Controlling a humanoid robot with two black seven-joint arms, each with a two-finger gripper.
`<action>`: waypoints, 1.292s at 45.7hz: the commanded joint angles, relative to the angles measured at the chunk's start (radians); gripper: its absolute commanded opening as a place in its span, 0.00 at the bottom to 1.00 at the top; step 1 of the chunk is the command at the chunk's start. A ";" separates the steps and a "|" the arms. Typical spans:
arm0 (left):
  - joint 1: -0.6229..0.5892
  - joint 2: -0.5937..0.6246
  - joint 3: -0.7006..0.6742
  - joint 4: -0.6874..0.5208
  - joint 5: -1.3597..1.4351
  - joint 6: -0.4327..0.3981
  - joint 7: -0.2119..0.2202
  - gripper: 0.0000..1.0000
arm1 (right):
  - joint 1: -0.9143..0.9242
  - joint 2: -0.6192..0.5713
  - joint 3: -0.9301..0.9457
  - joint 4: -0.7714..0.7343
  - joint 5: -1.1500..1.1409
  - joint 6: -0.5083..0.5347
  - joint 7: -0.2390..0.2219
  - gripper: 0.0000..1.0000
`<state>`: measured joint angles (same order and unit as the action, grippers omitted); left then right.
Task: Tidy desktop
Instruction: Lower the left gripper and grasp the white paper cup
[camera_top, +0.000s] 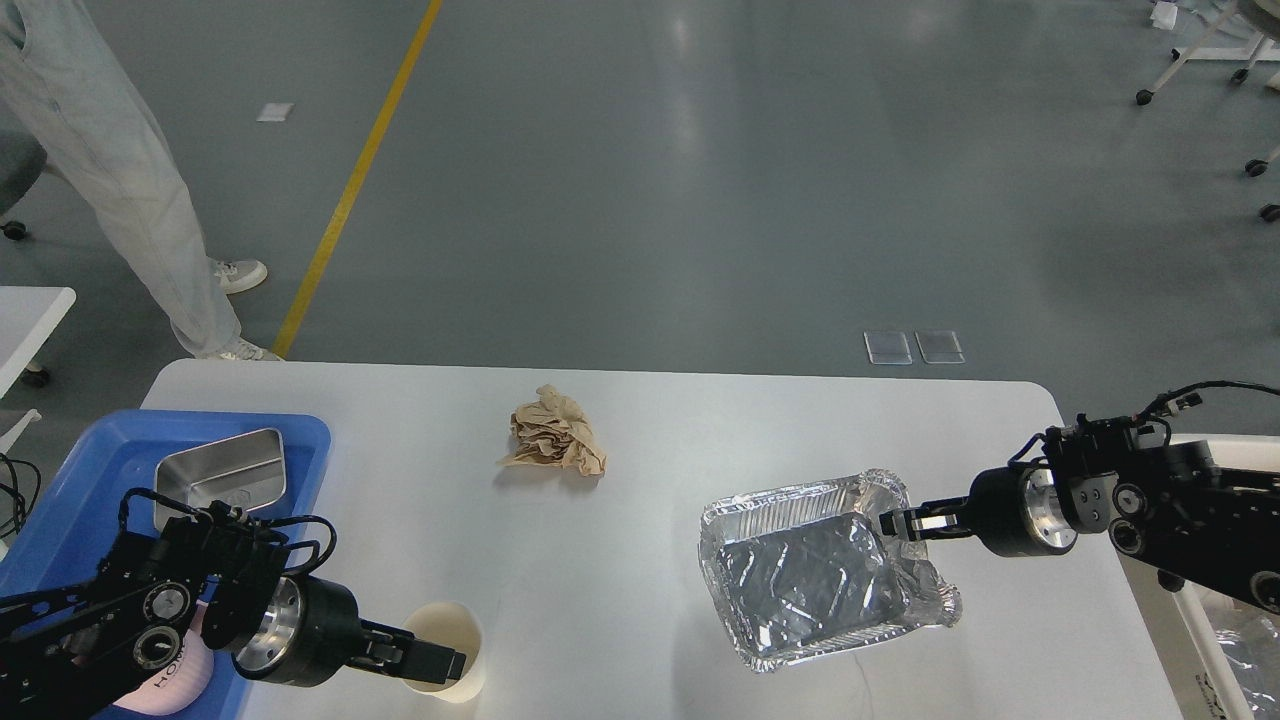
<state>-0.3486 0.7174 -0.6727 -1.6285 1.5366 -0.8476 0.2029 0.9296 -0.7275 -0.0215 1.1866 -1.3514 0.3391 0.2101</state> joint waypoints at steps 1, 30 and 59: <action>0.008 -0.007 0.002 0.010 0.019 0.004 0.001 0.65 | 0.000 -0.001 0.000 0.001 0.001 0.001 0.000 0.00; 0.006 -0.006 -0.016 0.029 0.019 -0.054 0.003 0.00 | -0.006 -0.009 0.000 0.001 0.001 0.000 -0.001 0.00; 0.143 0.040 -0.438 0.076 -0.197 -0.112 -0.057 0.12 | -0.008 -0.015 0.000 0.001 0.001 0.000 0.000 0.00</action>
<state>-0.2443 0.7638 -0.9800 -1.5827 1.4202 -0.9604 0.1450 0.9232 -0.7455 -0.0215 1.1876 -1.3499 0.3389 0.2098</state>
